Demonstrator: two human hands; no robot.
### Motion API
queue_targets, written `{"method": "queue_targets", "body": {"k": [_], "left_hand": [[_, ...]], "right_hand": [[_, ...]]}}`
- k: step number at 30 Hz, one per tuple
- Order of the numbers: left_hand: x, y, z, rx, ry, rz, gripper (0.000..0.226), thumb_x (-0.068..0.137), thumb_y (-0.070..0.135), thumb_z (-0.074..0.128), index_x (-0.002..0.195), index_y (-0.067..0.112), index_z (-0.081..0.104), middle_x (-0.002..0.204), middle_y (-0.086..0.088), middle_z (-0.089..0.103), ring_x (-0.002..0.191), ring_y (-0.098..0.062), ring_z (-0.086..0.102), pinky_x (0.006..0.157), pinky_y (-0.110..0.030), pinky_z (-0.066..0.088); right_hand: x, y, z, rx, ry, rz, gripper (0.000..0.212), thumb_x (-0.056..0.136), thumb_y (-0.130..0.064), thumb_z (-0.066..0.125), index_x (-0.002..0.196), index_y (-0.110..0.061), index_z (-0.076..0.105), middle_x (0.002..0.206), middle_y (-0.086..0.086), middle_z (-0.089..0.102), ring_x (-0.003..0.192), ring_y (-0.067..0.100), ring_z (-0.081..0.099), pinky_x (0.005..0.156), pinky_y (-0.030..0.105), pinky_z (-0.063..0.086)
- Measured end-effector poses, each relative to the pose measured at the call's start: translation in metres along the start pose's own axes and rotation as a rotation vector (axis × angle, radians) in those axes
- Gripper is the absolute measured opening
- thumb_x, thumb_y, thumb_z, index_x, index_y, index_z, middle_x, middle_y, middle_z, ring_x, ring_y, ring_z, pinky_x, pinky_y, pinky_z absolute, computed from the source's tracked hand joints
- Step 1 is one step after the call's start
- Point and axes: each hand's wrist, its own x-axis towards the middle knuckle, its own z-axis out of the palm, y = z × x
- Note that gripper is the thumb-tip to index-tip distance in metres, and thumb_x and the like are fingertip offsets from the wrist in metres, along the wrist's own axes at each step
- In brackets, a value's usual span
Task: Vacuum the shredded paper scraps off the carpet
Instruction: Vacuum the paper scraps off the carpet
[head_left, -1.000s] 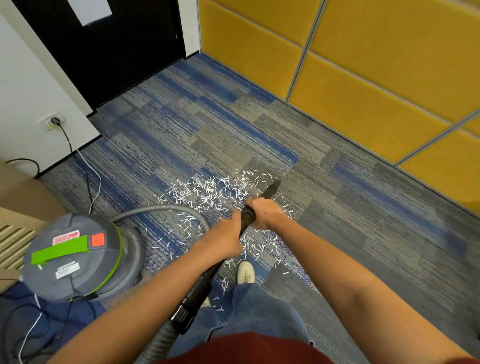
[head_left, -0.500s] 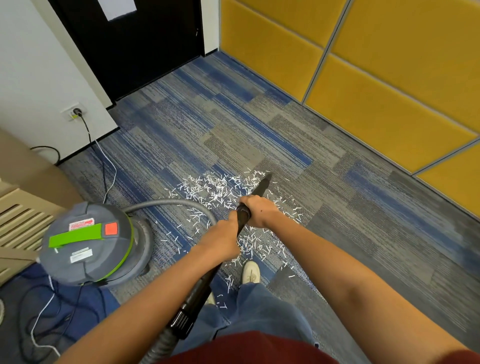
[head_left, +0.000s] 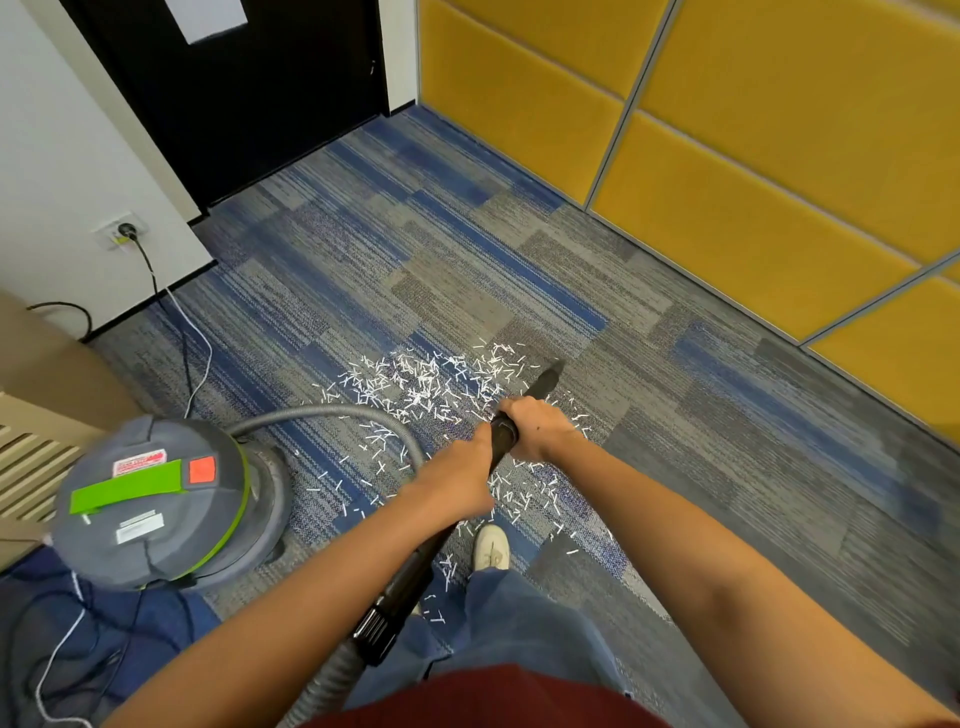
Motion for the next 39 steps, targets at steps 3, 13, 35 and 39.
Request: {"method": "queue_targets", "body": {"k": [3,13,35,39], "left_hand": [[0.001,0.009,0.0,0.021,-0.011,0.032,0.059,0.085,0.001,0.058,0.134,0.008,0.024,0.108,-0.013,0.054,0.085,-0.025,0.054,0.072,-0.033,0.05],[0.007,0.008,-0.002,-0.007,0.017,0.003,0.061,0.084,-0.001,0.059,0.133,0.01,0.025,0.099,-0.008,0.051,0.081,-0.023,0.055,0.075,-0.034,0.054],[-0.036,-0.057,-0.005,-0.126,0.133,-0.157,0.06,0.084,0.001,0.06,0.132,0.012,0.025,0.077,0.0,0.041,0.062,-0.011,0.046,0.044,-0.02,0.033],[-0.038,-0.057,-0.003,-0.092,0.129,-0.136,0.055,0.085,0.001,0.058,0.129,0.011,0.027,0.081,-0.002,0.043,0.068,-0.016,0.05,0.05,-0.021,0.038]], "right_hand": [[-0.003,0.009,0.001,0.03,0.012,0.021,0.025,0.083,-0.016,0.059,0.108,-0.013,0.058,0.106,0.006,0.061,0.098,0.027,0.06,0.077,0.035,0.05],[0.007,0.012,-0.001,0.048,0.007,-0.008,0.024,0.082,-0.01,0.063,0.105,-0.013,0.058,0.102,0.004,0.061,0.094,0.024,0.061,0.079,0.033,0.052],[0.037,-0.084,0.001,-0.058,-0.059,-0.204,0.014,0.082,-0.014,0.062,0.089,-0.021,0.053,0.091,-0.002,0.059,0.088,0.021,0.06,0.079,0.037,0.054],[0.03,-0.082,0.003,-0.055,-0.05,-0.196,0.012,0.083,-0.015,0.061,0.095,-0.016,0.057,0.094,0.001,0.06,0.087,0.021,0.059,0.076,0.033,0.051]]}}
